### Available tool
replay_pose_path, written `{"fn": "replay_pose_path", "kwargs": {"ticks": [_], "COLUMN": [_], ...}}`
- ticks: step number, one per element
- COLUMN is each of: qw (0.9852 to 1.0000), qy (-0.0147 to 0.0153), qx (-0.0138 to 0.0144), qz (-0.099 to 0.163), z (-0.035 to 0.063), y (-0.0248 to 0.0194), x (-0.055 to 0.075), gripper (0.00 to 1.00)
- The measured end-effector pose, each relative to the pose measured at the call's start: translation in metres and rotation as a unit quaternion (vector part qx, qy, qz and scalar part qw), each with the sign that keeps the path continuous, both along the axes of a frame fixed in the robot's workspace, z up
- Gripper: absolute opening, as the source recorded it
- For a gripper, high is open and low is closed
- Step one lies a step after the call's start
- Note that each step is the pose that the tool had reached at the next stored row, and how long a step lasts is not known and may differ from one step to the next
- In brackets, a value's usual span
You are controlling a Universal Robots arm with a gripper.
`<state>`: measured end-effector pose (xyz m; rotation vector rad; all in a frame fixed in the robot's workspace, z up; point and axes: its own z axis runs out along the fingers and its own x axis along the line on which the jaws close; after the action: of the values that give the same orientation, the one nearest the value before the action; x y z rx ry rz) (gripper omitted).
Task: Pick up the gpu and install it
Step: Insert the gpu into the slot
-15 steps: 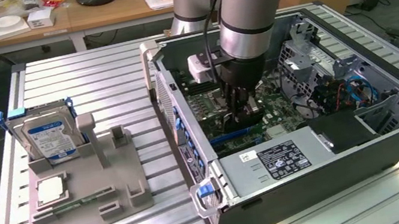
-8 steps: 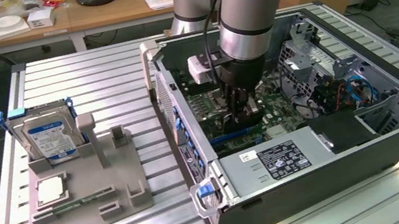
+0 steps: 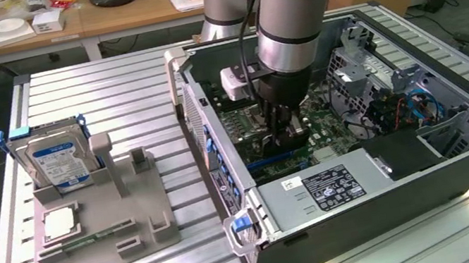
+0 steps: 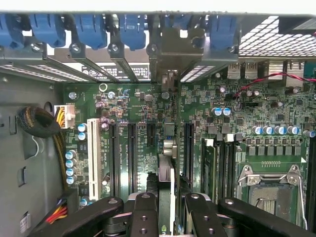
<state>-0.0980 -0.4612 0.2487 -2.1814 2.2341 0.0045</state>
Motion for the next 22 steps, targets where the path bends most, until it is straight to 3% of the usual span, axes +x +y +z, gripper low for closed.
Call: {"fn": "replay_pose_path", "kwargs": {"ticks": [22], "qw": [1.0000], "qy": [0.0000], "qx": [0.0001], "qz": [0.000], "z": [-0.0012], "y": [0.0007], "x": [0.0000], "gripper": [0.26]}}
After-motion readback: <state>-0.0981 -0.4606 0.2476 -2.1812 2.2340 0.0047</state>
